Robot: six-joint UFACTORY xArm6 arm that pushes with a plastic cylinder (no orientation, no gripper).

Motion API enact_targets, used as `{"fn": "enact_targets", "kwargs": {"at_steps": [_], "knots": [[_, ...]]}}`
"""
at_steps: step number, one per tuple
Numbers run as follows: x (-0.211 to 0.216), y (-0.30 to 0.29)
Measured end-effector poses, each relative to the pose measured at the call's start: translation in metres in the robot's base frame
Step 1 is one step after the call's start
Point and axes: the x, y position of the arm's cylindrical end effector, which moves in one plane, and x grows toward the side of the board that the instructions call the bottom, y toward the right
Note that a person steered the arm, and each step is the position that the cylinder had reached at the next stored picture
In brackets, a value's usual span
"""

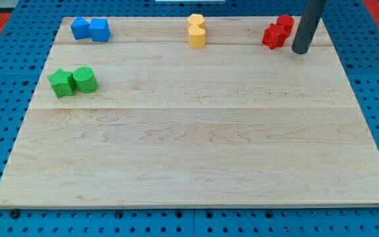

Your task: Move your arm towards the red circle

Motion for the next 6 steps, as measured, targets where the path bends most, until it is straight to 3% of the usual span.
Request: {"fn": "enact_targets", "kwargs": {"at_steps": [3, 6], "knots": [[0.010, 0.015], [-0.036, 0.043]]}}
